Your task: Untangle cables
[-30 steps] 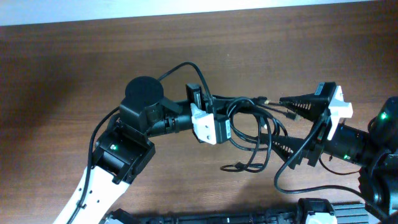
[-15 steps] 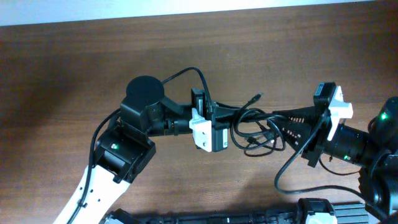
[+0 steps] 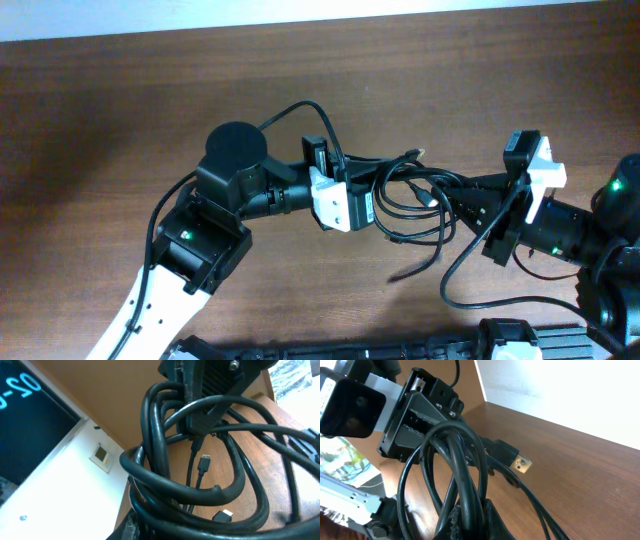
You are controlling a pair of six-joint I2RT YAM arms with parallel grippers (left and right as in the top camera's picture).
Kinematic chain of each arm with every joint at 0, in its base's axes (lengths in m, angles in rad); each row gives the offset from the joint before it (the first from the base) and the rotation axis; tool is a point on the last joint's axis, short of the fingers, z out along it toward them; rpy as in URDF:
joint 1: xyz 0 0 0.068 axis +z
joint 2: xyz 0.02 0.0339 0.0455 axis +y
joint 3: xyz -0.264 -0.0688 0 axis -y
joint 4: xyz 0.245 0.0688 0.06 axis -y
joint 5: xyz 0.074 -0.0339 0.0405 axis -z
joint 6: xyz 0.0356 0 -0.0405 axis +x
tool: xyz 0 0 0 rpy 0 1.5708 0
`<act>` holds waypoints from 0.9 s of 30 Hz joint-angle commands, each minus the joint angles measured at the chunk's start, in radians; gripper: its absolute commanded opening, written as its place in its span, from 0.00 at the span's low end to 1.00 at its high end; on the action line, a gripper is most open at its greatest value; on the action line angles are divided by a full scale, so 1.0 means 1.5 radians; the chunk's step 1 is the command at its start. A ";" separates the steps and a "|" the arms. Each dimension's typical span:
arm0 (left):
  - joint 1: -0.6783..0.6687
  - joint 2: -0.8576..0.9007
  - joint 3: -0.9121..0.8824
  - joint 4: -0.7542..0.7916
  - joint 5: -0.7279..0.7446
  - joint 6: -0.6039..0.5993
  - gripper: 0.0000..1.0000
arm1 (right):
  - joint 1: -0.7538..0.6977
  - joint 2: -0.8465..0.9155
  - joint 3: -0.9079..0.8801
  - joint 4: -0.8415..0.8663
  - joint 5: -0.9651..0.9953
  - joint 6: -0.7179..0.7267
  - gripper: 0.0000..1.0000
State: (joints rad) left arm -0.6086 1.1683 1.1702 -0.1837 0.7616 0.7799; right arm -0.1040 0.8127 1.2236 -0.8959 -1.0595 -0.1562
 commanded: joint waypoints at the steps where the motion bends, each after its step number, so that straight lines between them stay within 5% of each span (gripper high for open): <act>1: 0.001 -0.004 0.006 0.004 -0.035 -0.074 0.18 | -0.001 0.002 0.010 0.004 0.034 0.005 0.04; 6: 0.001 -0.004 0.006 0.004 -0.035 -0.137 0.28 | -0.001 0.002 0.010 0.024 0.034 0.005 0.04; 8: 0.001 -0.004 0.006 -0.007 -0.035 -0.172 0.58 | -0.001 0.002 0.010 0.032 0.034 0.005 0.04; 11: 0.017 -0.004 0.006 -0.013 -0.035 -0.340 0.77 | -0.001 0.002 0.010 0.037 0.064 0.005 0.04; 14: 0.059 -0.004 0.006 -0.013 -0.023 -0.490 0.77 | -0.001 0.002 0.010 0.040 0.100 0.005 0.04; 27: 0.114 -0.004 0.006 -0.008 0.112 -0.843 0.79 | -0.001 0.002 0.010 0.063 0.205 -0.004 0.04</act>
State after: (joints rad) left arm -0.4377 1.1679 1.1702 -0.1986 0.8516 -0.2832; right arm -0.1040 0.8158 1.2236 -0.8204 -0.7704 -0.1562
